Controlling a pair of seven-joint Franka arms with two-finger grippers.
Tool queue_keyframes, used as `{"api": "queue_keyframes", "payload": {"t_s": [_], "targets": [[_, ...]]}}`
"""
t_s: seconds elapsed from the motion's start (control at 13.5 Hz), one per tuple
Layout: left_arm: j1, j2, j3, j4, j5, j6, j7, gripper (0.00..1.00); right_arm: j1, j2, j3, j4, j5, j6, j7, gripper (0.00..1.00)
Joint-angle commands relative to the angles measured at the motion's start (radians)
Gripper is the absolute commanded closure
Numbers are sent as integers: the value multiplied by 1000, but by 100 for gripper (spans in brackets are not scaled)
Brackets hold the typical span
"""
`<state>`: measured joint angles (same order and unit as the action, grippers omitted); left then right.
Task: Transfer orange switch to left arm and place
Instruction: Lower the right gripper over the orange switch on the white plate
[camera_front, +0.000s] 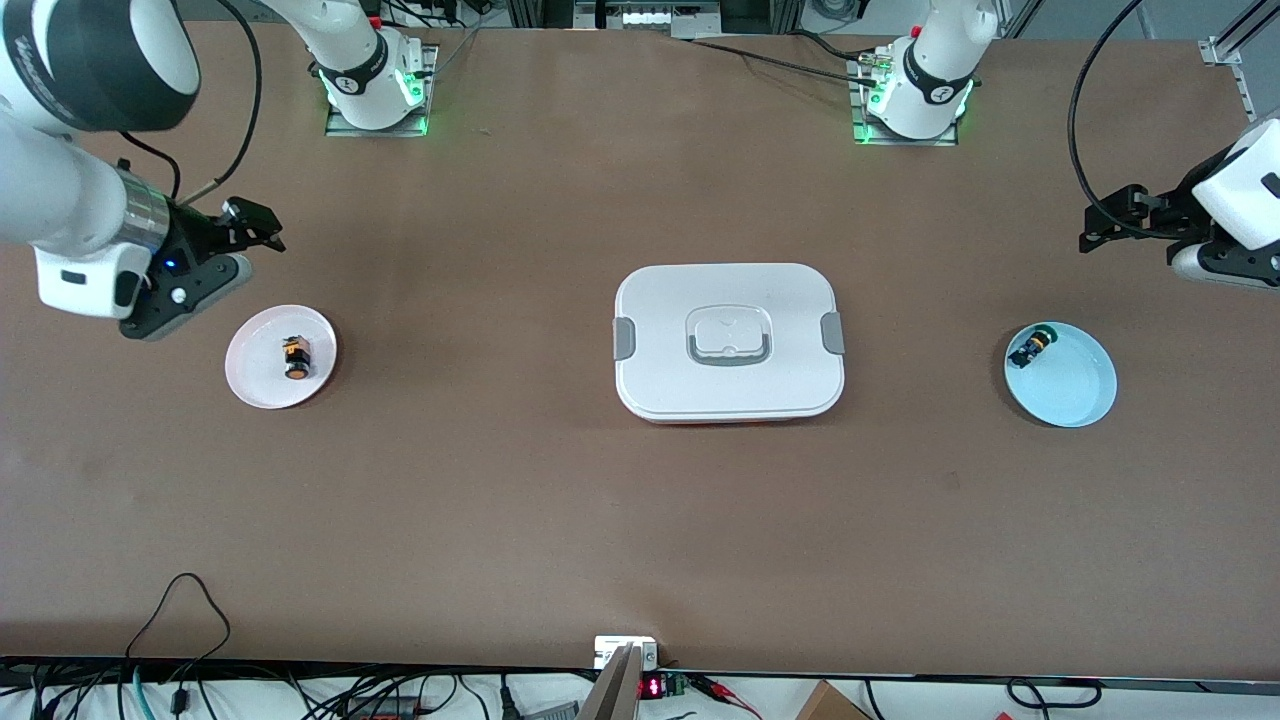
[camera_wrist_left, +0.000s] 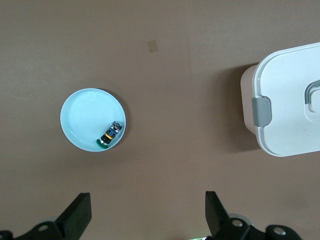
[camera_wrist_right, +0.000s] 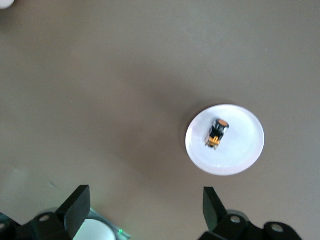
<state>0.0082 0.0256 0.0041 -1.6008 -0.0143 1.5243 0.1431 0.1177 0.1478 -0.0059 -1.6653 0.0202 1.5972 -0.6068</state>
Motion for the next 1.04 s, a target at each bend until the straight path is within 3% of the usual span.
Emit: {"api": "queue_keyframes", "payload": {"t_s": [0.0, 0.44, 0.67, 0.96], "targets": [[-2, -7, -1, 1, 7, -3, 4, 0, -7, -11, -3, -115, -9, 120, -202, 0], [-1, -7, -1, 1, 7, -3, 4, 0, -76, 1, -9, -330, -14, 389, -670, 0], [-1, -7, -1, 1, 7, -3, 4, 0, -79, 100, -9, -343, -94, 504, -933, 0], [-1, -7, -1, 1, 7, -3, 4, 0, -102, 96, -9, -474, -144, 723, -1071, 0]]}}
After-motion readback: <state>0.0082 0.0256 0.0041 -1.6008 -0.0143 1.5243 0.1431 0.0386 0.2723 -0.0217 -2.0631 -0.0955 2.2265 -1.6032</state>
